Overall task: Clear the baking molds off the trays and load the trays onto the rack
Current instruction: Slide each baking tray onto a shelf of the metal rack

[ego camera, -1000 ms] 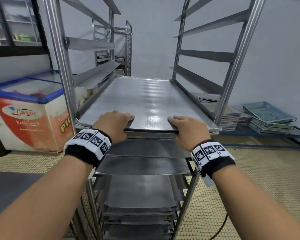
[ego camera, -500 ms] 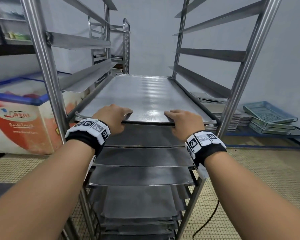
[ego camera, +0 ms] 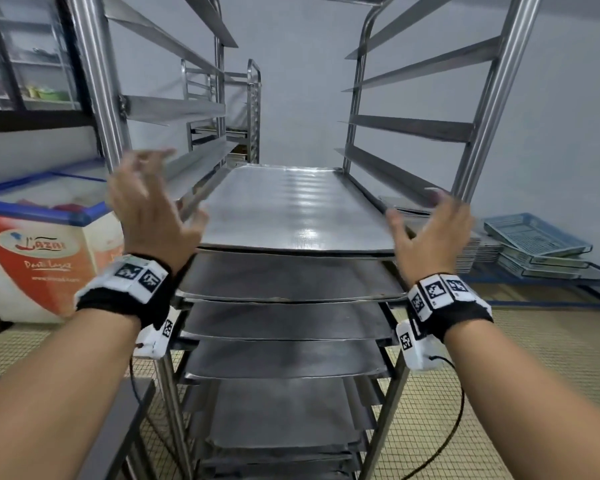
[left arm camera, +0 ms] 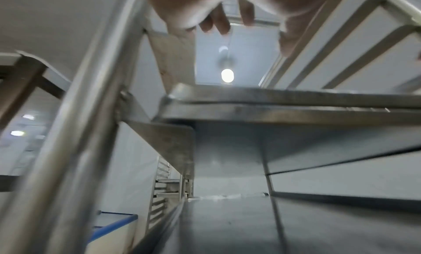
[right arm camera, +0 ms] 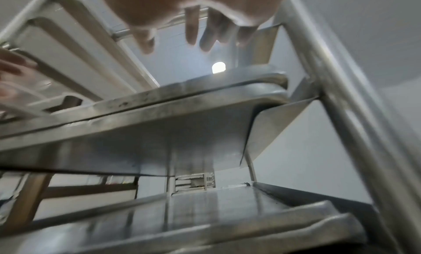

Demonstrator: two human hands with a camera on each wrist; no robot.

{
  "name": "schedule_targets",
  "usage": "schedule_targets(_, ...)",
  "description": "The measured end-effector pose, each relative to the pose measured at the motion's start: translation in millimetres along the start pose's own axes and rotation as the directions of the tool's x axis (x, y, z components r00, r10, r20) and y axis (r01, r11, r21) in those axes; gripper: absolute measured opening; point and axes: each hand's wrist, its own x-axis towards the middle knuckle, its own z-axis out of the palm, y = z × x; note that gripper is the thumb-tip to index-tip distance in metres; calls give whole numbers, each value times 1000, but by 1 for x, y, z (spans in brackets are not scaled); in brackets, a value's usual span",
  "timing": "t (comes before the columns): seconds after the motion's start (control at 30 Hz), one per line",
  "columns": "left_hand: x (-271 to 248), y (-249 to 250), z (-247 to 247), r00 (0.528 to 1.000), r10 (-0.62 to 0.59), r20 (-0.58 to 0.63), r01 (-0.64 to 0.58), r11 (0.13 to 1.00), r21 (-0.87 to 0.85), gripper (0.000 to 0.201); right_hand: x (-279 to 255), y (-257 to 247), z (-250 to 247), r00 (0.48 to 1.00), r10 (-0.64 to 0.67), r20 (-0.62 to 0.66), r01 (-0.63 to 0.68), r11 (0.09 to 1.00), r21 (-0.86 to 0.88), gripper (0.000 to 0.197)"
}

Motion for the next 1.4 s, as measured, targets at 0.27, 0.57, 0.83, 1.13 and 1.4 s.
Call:
schedule_targets(0.27, 45, -27, -11, 848, -519, 110, 530, 831, -165, 63, 62, 22, -7, 978, 195, -76, -190, 980, 65, 70)
schedule_targets(0.57, 62, -53, 29, 909, -395, -136, 379, 916, -128, 52, 86, 34, 25, 943, 241, -228, -203, 963, 178, 37)
schedule_targets(0.83, 82, -58, 72, 889, -443, -111, 423, 891, -167, 43, 105, 40, 61, 939, 243, -245, -210, 966, 153, 34)
schedule_targets(1.13, 116, -77, 137, 869, -485, -94, 466, 868, -171, 38, 141, 48, 130, 940, 229, -251, -191, 968, 164, 32)
schedule_targets(1.4, 158, -118, 214, 855, -512, -78, 496, 853, -161, 37, 174, 47, 208, 942, 232, -243, -183, 961, 210, 29)
